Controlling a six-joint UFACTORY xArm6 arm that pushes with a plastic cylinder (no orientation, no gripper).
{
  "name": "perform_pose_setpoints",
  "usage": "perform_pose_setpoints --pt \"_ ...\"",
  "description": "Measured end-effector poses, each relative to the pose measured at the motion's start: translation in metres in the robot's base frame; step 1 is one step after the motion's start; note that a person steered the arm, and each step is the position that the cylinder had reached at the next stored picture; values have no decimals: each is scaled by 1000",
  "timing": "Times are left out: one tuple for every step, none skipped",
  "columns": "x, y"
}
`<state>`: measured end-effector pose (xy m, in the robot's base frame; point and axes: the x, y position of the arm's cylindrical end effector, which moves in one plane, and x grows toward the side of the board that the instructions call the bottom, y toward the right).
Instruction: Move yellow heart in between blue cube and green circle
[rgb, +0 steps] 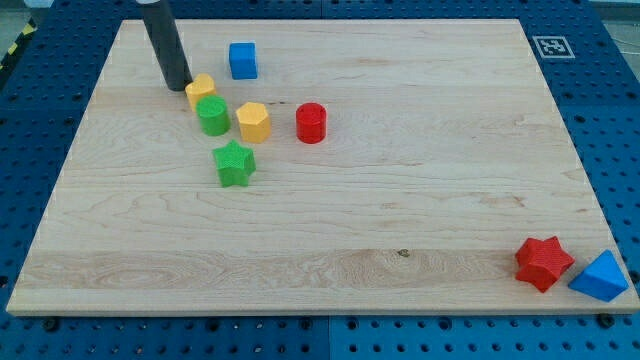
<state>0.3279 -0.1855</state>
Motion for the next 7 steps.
perform_pose_setpoints --pt "27 8" --pt "41 11" --pt "41 11" --pt "41 14" --pt "47 16" --pt "42 21" --pt "24 30"
